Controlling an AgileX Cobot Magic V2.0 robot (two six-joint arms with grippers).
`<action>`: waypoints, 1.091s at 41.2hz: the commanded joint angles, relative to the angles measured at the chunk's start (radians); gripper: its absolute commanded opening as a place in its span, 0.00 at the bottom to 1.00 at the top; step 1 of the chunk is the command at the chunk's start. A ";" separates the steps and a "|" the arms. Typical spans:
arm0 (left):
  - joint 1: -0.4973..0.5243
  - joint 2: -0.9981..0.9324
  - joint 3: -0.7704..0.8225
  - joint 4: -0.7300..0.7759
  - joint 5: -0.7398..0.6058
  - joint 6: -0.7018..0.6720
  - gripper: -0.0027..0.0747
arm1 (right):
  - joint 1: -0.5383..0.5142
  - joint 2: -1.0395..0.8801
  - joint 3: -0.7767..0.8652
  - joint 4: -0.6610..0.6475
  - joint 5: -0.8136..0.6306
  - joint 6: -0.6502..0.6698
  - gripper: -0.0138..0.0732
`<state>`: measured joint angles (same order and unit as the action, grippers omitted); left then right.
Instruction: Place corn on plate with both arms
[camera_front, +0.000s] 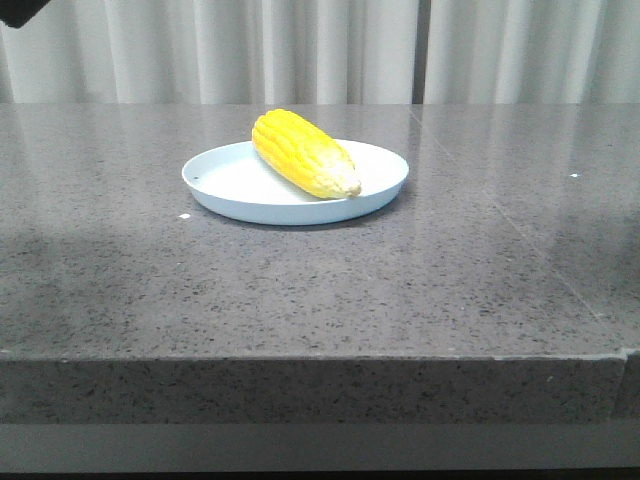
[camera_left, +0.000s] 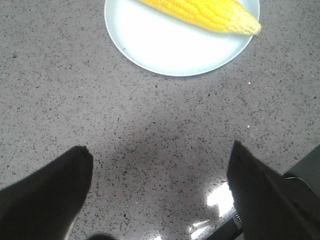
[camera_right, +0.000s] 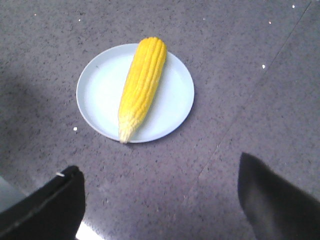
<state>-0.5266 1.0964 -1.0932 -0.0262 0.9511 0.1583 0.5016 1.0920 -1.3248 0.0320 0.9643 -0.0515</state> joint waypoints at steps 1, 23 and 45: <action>-0.008 -0.021 -0.025 -0.007 -0.057 -0.011 0.74 | -0.001 -0.121 0.080 -0.016 -0.055 -0.012 0.90; -0.008 -0.021 -0.025 -0.007 -0.064 -0.011 0.74 | -0.002 -0.475 0.382 -0.032 0.009 0.013 0.90; -0.008 -0.021 -0.025 -0.007 -0.053 -0.011 0.68 | -0.002 -0.485 0.383 -0.040 0.023 0.013 0.58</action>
<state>-0.5266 1.0964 -1.0932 -0.0262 0.9434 0.1583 0.5016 0.6060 -0.9170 0.0000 1.0431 -0.0356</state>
